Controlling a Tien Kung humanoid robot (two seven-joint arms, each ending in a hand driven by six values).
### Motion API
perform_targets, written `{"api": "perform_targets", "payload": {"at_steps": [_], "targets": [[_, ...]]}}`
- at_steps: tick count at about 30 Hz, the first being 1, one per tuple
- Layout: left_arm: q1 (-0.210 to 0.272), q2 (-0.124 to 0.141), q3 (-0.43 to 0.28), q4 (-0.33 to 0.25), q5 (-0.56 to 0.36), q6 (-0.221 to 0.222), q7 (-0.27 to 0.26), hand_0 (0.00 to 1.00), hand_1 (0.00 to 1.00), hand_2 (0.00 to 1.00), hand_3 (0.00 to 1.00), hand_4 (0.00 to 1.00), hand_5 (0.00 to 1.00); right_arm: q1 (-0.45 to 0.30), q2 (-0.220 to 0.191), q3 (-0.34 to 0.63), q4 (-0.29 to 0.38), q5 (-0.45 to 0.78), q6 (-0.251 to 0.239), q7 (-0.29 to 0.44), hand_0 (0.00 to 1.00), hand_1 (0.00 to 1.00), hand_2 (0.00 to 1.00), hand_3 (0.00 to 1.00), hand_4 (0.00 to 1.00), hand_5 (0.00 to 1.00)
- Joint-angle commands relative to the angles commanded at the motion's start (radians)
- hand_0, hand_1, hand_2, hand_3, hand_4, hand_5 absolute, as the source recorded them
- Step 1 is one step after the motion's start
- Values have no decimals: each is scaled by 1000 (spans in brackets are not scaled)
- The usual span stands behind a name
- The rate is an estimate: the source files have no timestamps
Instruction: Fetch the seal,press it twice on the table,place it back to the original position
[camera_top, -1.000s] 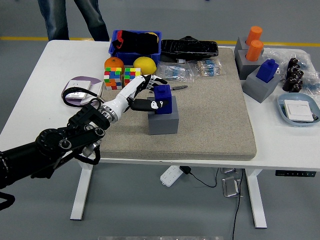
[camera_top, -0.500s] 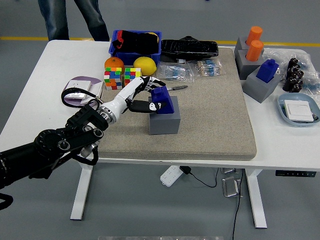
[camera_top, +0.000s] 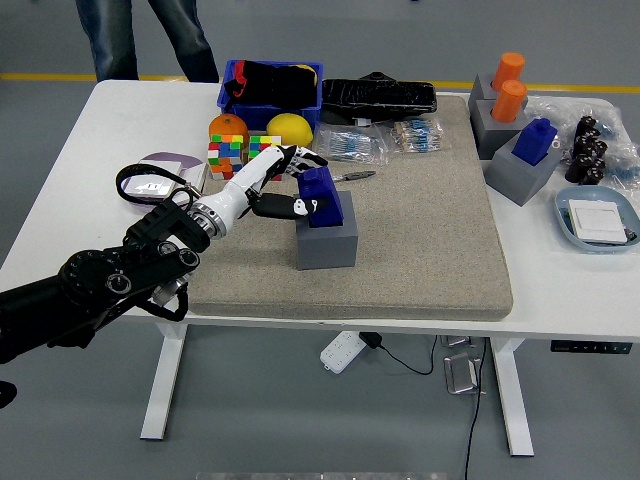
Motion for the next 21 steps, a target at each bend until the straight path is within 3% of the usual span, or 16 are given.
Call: {"api": "perform_targets", "payload": {"at_steps": [10,21], "targets": [[-17,19,1,-31,53,-17,32,842,566,476,677,623,2,-1,-3,8,0,-2,0,1,835,742,739,709,803,601],[-15,0,4,-31,91,-12,36,841,561,473,673,618,2,0,-2,5,1,-3,-1,1,833,744,739,709,803,601]]}}
